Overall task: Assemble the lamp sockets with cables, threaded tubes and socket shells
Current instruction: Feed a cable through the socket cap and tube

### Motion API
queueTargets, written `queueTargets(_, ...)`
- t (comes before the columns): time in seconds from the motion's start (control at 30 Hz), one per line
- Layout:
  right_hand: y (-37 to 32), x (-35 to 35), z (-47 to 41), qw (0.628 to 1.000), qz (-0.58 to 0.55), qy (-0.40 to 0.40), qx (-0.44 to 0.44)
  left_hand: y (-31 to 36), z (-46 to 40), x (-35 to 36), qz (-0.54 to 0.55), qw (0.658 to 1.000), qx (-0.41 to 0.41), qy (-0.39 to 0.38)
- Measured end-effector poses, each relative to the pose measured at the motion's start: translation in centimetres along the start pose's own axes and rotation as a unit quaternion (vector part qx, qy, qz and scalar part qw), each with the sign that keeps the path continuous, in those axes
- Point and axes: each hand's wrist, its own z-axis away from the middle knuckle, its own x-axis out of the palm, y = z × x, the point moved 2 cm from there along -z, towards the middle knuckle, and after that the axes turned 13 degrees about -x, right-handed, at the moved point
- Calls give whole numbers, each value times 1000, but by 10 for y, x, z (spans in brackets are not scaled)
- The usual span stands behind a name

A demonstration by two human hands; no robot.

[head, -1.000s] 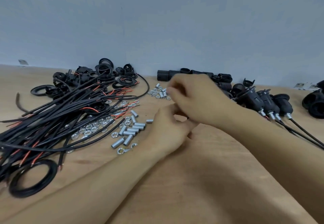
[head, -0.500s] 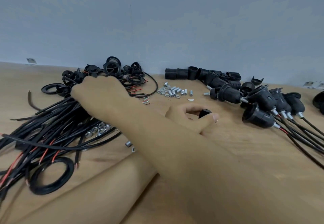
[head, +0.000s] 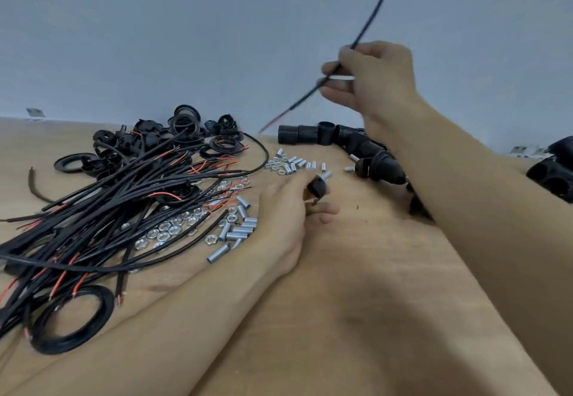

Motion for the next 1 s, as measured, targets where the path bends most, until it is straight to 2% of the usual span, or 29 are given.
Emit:
queueTargets(0.1, -1, -60, 11, 999, 7, 22, 33, 3, 1, -2, 32, 999, -18, -20)
queueTargets(0.2, 0, -109, 24, 997, 22, 48, 54, 2, -1, -1, 9, 1000, -9, -26)
queueTargets(0.33, 9, -138, 43, 994, -20, 70, 78, -1, 0, 3, 28, 998, -30, -55)
queueTargets(0.4, 21, -140, 56, 993, -28, 23, 111, -1, -1, 1, 82, 993, -46, -68)
queueTargets(0.5, 35, -141, 73, 984, 9, -110, 140, 1, -4, -3, 138, 987, -50, -64)
queueTargets(0.57, 36, -141, 79, 977, 84, -166, 106, 4, -4, -5, 160, 985, -45, -57)
queueTargets(0.73, 27, -139, 90, 966, 175, -186, -49, 10, -4, -10, 227, 971, -49, -52)
queueTargets(1.0, 23, -141, 90, 961, 206, -160, -88, 10, -9, -13, 224, 972, -41, -50)
